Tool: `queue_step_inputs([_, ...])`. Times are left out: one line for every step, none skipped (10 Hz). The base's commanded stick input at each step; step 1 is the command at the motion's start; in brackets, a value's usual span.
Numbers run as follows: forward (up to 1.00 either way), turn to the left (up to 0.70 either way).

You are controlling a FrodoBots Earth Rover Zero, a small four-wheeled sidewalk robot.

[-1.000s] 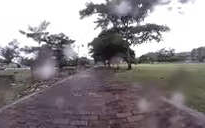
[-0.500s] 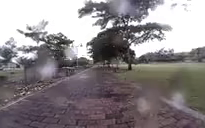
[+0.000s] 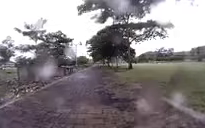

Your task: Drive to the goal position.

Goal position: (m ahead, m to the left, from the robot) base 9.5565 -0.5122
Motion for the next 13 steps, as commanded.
queue_step_inputs([0.7,0.0])
queue_step_inputs([0.7,0.0])
queue_step_inputs([0.7,0.0])
queue_step_inputs([0.7,0.0])
queue_step_inputs([0.7,0.0])
queue_step_inputs([0.7,0.0])
queue_step_inputs([0.7,0.0])
queue_step_inputs([0.7,0.0])
queue_step_inputs([0.7,0.0])
queue_step_inputs([0.7,0.0])
queue_step_inputs([0.7,0.0])
queue_step_inputs([0.7,0.0])
queue_step_inputs([0.7,0.0])
